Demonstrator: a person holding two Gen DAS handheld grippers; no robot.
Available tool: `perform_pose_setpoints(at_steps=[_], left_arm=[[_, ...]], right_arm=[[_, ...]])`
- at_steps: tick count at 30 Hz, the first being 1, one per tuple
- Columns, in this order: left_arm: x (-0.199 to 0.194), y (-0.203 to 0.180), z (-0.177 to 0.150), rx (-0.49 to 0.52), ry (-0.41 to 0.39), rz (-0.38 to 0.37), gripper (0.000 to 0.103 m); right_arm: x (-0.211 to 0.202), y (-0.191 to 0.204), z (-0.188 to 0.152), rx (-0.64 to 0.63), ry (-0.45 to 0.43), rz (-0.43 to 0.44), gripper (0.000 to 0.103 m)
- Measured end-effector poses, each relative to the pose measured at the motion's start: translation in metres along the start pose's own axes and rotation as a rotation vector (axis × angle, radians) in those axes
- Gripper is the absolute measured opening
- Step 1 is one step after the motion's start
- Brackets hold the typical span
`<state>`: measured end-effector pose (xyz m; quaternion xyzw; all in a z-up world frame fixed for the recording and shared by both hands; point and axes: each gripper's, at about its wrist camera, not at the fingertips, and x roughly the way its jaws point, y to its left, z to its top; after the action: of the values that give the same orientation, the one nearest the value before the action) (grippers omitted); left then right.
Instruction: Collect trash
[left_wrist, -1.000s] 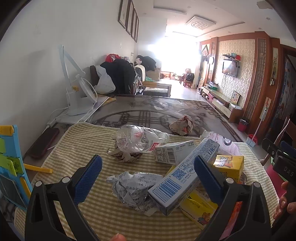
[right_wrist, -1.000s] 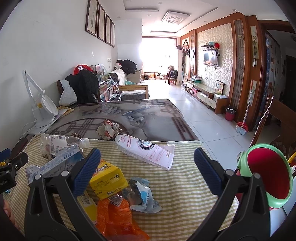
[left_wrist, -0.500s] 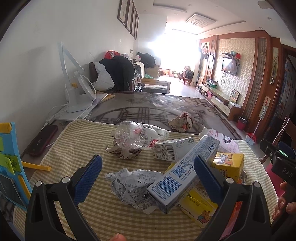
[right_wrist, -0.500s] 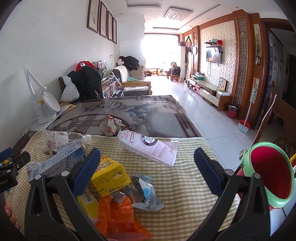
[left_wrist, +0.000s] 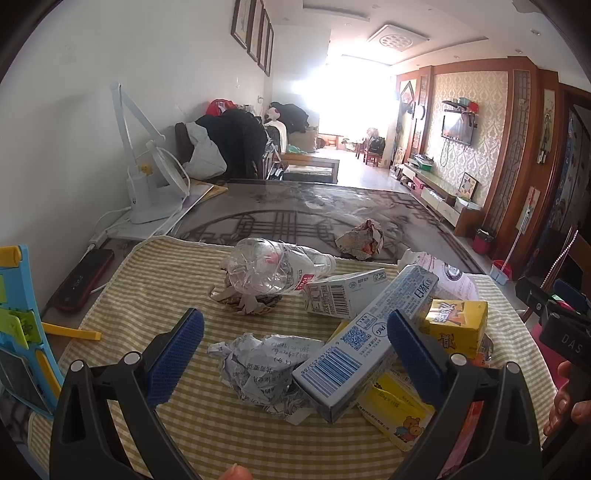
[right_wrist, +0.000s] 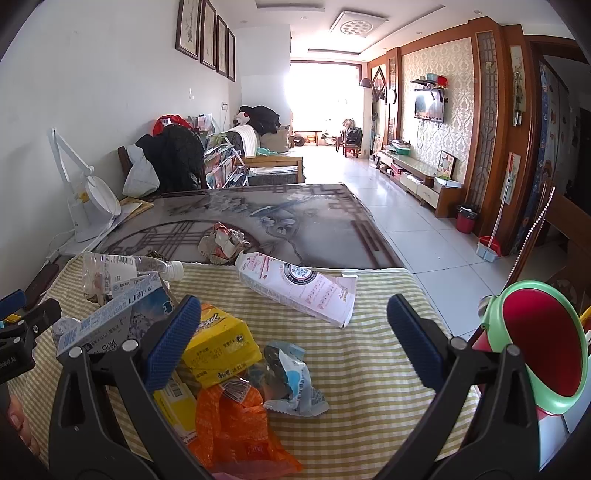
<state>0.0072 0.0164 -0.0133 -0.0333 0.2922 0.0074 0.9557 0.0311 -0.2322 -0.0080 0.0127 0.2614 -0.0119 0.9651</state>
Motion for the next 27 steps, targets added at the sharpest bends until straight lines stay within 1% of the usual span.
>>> perform_pose_setpoints(at_steps=[1,20,25,27], left_arm=[[0.002,0.004,0.003,0.0,-0.003,-0.001,0.095],[0.004,0.007,0.004,0.001,0.01,0.0,0.095],[0.005,0.007,0.003,0.003,0.013,-0.001,0.095],[0.006,0.007,0.003,0.007,0.018,-0.002,0.095]], right_arm=[[0.0,0.001,0.0,-0.001,0.001,0.0,0.1],[0.005,0.001,-0.003,-0.005,0.024,0.008,0.1],[0.008,0.004,-0.003,-0.013,0.043,0.017,0.1],[0.012,0.005,-0.003,-0.026,0.067,0.037,0.1]])
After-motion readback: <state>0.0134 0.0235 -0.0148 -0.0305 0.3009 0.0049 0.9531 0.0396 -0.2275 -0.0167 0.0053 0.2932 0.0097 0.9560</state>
